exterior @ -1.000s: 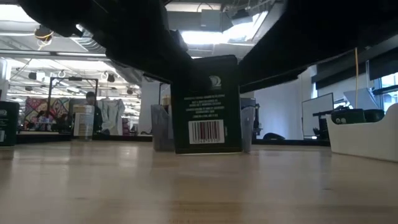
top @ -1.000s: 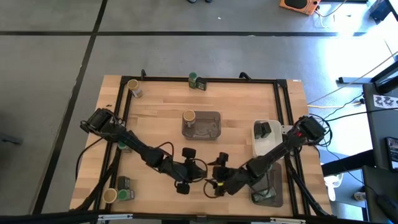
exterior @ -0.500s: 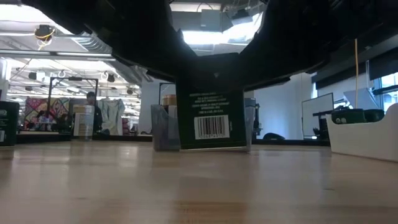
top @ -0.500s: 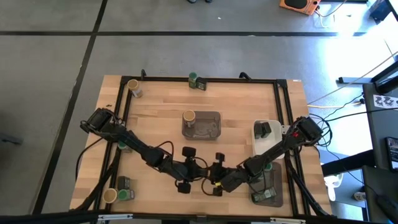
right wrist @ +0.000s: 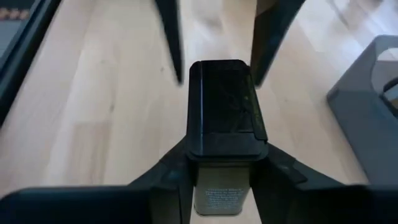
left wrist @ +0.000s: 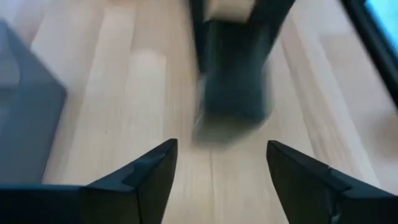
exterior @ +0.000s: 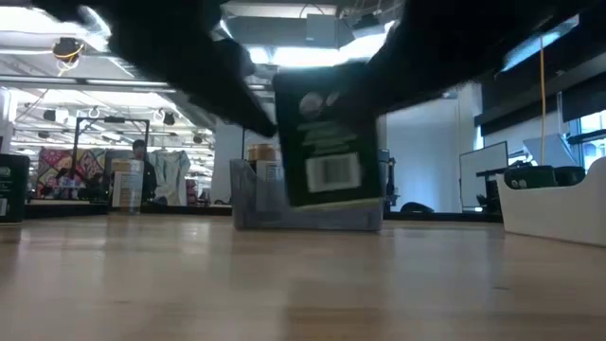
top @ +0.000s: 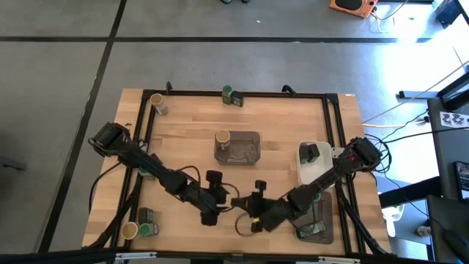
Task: Sort spices by type
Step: Put the bottom right black seasoning can into the white bin
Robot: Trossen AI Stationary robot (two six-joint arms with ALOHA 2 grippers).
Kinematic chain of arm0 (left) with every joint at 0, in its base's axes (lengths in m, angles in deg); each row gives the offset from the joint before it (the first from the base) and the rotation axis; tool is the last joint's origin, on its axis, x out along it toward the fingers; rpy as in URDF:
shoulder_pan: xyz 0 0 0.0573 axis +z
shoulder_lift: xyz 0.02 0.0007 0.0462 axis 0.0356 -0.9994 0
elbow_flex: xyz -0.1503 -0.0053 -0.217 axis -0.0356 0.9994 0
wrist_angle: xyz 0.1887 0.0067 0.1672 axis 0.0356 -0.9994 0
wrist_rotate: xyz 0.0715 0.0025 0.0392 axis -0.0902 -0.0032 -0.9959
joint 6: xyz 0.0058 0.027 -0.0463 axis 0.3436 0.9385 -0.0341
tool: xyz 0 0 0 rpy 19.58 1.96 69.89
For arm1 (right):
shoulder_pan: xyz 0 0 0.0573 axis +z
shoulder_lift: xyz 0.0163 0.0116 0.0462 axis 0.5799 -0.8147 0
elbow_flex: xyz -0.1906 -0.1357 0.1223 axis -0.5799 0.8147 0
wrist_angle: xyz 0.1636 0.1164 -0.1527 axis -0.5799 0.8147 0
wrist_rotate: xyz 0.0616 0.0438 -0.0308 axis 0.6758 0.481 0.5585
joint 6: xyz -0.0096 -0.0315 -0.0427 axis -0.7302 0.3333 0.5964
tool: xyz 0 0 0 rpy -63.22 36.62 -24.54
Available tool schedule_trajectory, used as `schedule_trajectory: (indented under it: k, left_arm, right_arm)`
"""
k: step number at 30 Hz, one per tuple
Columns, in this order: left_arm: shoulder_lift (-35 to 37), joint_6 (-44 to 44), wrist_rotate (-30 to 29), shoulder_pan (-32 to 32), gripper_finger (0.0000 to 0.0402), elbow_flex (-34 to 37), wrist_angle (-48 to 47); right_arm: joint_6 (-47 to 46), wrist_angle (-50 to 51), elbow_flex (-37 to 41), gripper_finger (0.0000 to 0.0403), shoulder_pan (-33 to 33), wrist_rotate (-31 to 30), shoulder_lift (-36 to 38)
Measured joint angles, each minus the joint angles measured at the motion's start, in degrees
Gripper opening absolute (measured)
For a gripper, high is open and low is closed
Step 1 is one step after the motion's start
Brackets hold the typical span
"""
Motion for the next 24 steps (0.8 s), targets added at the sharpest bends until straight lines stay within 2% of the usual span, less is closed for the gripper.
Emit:
schedule_trajectory:
  k: [5, 10, 17, 24]
  left_arm:
    - [2.77, -6.37, -5.64, -2.67, 0.0239, -0.03, -8.10]
    - [2.54, -10.69, -8.51, -4.82, 0.0237, 2.21, -8.93]
    - [2.53, -14.12, -11.20, -5.26, 0.0237, 4.55, -8.98]
    - [2.53, -14.20, -11.96, -5.26, 0.0237, 4.72, -8.72]
  right_arm:
    - [-3.14, 16.18, -5.14, 0.0120, 1.61, -8.70, 2.84]
    - [-13.01, 33.86, -7.73, 0.0120, 2.94, -14.61, 7.51]
    - [-37.55, 60.09, -7.84, 0.0120, 6.01, -20.93, 14.98]
    - [-64.57, 84.27, -7.81, 0.0120, 9.69, -20.46, 17.18]
